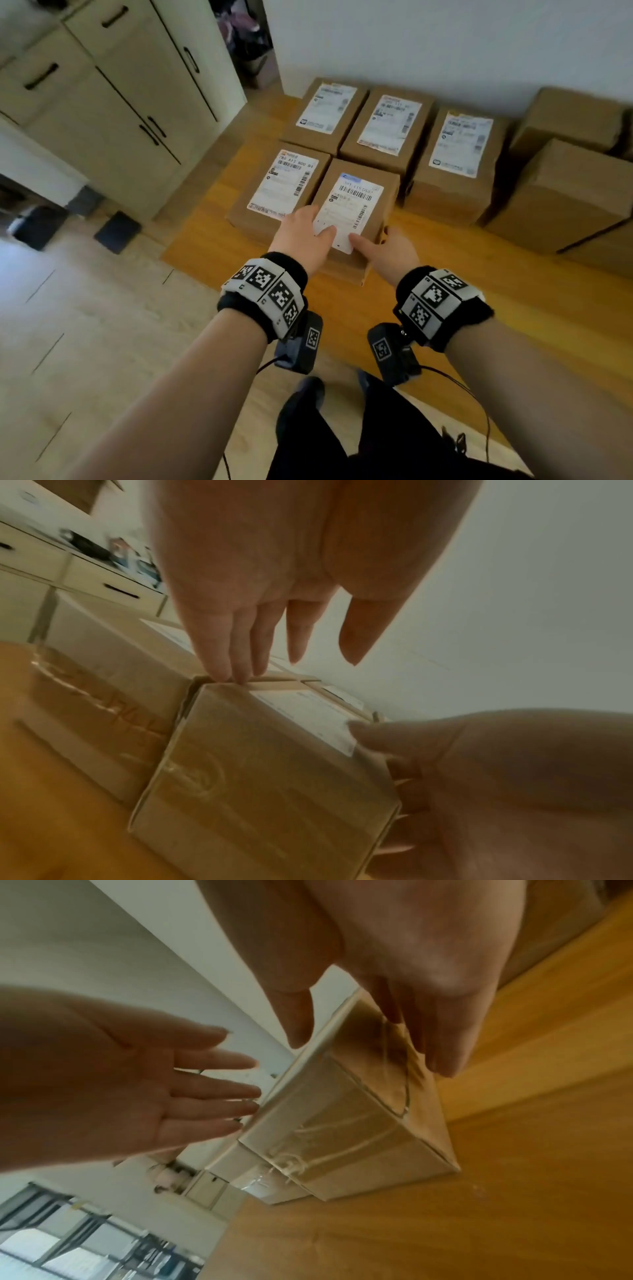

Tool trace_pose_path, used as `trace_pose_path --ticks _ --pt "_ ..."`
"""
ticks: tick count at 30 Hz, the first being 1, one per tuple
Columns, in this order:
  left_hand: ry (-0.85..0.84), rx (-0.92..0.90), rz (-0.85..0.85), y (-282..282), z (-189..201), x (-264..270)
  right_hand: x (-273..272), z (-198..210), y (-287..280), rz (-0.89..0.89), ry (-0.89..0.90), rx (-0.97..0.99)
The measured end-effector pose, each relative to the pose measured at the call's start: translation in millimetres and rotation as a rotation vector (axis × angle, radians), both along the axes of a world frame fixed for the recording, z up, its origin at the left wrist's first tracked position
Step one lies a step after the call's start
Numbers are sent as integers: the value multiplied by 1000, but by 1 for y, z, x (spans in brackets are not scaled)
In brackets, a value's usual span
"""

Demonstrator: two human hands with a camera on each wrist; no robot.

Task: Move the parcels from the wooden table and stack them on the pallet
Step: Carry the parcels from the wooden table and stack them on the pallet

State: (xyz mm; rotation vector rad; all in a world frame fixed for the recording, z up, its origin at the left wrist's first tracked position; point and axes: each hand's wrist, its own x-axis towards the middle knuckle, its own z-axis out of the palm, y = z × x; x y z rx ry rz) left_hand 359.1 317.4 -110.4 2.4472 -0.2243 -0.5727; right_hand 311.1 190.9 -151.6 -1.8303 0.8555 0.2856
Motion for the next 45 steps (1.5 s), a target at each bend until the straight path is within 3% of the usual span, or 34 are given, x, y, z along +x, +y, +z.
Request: trace_pose_path --ticks 10,14,25,34,38,45 --pt "-4 134 -274 20 -13 4 -30 -8 36 -242 0 -31" --pt "58 16 -292 27 -7 -11 -53 2 50 -387 -46 59" --pt "-161 -266 -380 -12 67 -56 -121 76 30 -709 -418 81" --pt "-297 -477 -555 -92 113 -150 -230 135 -33 -789 -634 -44" --pt "-357 -573 -621 -139 131 -224 -308 159 -75 -823 -703 -103" --pt "-315 -697 -763 -226 152 -351 -437 183 -158 -883 -770 -174"
